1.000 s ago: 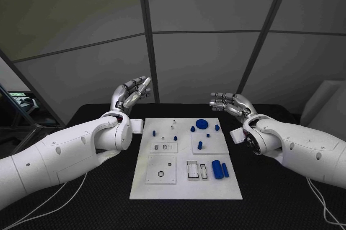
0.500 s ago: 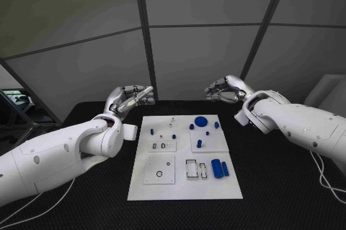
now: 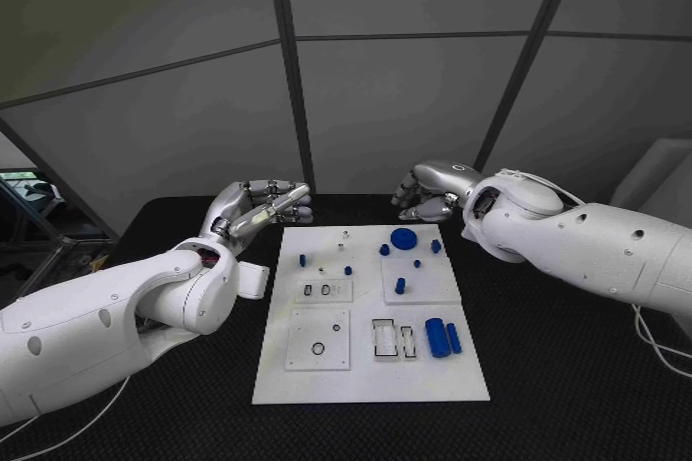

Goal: Assemble the parts on the task board

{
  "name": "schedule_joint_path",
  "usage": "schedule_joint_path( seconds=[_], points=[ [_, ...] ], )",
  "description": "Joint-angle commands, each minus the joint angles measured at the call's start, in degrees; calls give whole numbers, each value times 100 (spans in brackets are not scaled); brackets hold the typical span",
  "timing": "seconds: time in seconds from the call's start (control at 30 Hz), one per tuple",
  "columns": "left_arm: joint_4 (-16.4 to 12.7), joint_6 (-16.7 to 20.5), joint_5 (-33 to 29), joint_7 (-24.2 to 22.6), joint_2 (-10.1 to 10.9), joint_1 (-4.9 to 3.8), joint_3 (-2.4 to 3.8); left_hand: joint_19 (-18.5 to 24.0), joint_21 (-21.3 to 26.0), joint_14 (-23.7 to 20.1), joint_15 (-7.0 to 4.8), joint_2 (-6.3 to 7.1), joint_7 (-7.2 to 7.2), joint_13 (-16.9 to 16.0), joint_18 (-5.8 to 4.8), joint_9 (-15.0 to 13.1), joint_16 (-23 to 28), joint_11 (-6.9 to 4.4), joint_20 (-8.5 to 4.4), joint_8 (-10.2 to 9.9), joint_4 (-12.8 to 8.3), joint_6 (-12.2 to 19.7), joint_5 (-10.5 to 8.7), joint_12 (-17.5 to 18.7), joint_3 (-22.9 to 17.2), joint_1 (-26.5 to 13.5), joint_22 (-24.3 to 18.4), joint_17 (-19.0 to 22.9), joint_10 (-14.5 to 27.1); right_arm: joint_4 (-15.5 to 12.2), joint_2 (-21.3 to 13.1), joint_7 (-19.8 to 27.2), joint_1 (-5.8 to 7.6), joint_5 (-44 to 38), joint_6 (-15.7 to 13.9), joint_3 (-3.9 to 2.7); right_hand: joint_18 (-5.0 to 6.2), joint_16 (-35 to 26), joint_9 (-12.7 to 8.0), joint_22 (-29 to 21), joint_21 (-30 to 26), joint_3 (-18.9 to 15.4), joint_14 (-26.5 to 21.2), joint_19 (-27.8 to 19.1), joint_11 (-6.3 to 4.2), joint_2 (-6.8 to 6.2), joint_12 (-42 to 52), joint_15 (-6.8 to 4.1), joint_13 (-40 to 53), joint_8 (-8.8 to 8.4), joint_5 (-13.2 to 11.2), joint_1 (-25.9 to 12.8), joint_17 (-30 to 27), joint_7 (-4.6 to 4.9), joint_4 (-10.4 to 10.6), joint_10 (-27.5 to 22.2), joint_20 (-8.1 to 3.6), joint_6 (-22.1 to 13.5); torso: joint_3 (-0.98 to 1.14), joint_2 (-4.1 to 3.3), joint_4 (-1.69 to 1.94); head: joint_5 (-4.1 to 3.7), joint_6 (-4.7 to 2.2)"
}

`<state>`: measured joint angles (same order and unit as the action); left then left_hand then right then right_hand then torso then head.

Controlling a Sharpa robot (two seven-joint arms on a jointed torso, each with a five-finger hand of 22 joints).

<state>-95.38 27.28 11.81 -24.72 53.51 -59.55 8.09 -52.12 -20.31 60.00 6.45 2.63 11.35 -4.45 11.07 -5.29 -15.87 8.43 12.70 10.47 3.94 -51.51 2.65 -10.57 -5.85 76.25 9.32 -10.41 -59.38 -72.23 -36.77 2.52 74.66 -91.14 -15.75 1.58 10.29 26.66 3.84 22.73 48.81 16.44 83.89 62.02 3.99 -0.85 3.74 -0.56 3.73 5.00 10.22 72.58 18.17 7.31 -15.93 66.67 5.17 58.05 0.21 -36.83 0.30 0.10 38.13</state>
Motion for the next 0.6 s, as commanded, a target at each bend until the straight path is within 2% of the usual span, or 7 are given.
schedule_joint_path(
  seconds=[0.03,0.13,0.17,0.23,0.4,0.53,0.6],
  points=[
    [-54,-130,123,45,2,-10,2,-34,-20,-52,8,16,27,10,-69,11,39,41,4,-28,-3,-22,3,50,46,-15,-1,-11,-13,-113,41,-230,22,-1779,86,103,34,59,2,23,43,108,97,-27,-16,-108,-24,-45,-10,-47,-39,-56,83,-75,34,-145,-71,-10,-4,-82,16,-31,-22],
    [-71,-137,124,45,-9,-10,2,-36,-18,-60,11,12,30,13,-70,14,45,44,6,-35,-3,-23,3,62,53,-18,-2,-13,-12,-150,81,-118,28,-2060,1,219,29,155,6,51,99,359,70,-55,-113,-235,-12,-146,-7,-113,-99,-127,224,-173,119,-359,-138,-53,-10,-108,23,-58,-31],
    [-76,-140,125,43,-14,-10,3,-36,-17,-65,12,11,32,15,-71,16,48,46,6,-40,-3,-23,3,68,57,-21,-2,-14,-11,-140,104,-64,29,-2093,-30,253,31,202,4,65,129,440,81,-38,-116,-283,-13,-159,-7,-128,-128,-125,275,-199,144,-420,-157,-97,-12,-119,28,-55,-40],
    [-80,-141,125,38,-21,-10,3,-37,-16,-71,14,9,34,17,-72,18,52,48,7,-45,-3,-24,2,76,62,-23,-3,-15,-10,-126,119,-13,31,-2049,-42,284,25,272,12,83,172,501,107,-4,-87,-331,-7,-162,-4,-119,-155,-155,338,-164,204,-447,-159,-79,-3,-136,29,-28,-39],
    [-87,-142,126,33,-24,-11,3,-36,-13,-82,18,4,39,21,-73,22,59,51,9,-54,-2,-24,3,88,70,-28,-5,-17,-9,-131,128,-8,32,-1928,25,316,18,471,13,136,283,590,171,78,-21,-423,4,-128,1,-123,-171,-161,487,-145,297,-449,-126,-95,6,-176,43,-40,-40],
    [-99,-146,126,34,-18,-11,3,-35,-8,-98,24,-3,52,27,-75,30,71,60,12,-72,1,-23,2,112,88,-42,-9,-21,-6,-84,148,-88,32,-1857,178,325,17,610,5,170,347,609,142,79,2,-501,-14,-99,-5,-139,-177,-154,598,-224,383,-553,-93,-184,4,-200,65,-42,-20],
    [-111,-150,126,33,-11,-11,3,-35,-8,-98,24,-3,52,27,-75,30,71,61,12,-72,2,-23,2,113,88,-43,-9,-21,-6,-61,144,-119,32,-1839,204,326,17,640,5,177,359,604,121,70,18,-521,-17,-82,-6,-137,-180,-147,626,-232,415,-606,-80,-204,4,-205,64,-35,-12]
  ],
)
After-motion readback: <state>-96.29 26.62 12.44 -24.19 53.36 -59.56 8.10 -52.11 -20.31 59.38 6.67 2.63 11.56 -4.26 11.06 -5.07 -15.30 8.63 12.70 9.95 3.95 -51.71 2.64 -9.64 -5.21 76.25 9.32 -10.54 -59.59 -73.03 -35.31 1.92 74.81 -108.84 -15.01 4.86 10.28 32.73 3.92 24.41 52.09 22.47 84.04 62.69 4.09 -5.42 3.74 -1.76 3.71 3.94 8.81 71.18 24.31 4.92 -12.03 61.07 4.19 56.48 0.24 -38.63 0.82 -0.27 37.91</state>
